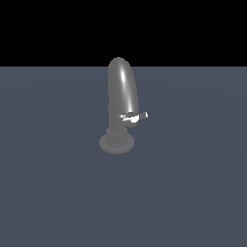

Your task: Turn on the faucet by rotating a designated handle.

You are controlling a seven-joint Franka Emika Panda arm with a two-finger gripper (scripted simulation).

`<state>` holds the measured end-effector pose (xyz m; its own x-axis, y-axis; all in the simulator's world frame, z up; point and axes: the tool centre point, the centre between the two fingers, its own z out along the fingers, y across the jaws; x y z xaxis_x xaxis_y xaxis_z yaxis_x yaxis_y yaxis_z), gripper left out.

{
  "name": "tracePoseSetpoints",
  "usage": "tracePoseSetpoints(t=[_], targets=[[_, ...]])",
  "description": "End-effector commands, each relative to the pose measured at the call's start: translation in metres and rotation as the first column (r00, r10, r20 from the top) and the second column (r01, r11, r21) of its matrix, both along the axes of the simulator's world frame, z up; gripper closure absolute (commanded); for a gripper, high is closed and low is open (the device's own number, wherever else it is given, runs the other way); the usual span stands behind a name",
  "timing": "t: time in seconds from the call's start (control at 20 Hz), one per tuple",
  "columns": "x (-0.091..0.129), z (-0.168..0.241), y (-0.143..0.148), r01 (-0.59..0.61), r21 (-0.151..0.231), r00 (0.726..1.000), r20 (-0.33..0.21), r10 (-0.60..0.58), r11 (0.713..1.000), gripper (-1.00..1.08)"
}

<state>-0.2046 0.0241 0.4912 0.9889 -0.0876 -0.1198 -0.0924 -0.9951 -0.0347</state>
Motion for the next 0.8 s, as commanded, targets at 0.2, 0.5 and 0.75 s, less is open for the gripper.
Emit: tracePoseSetpoints(t=[0.2, 0.5, 0.75], targets=[[0.032, -0.006, 0.003, 0.089, 0.029, 0.990, -0.110, -0.085, 0.996, 1.08], [0.061, -0.014, 0.004, 0.175, 0.047, 0.963, -0.216, -0.161, 0.983, 1.08], [0.086, -0.024, 0.002, 0.249, 0.054, 0.926, -0.305, -0.222, 0.967, 1.08]])
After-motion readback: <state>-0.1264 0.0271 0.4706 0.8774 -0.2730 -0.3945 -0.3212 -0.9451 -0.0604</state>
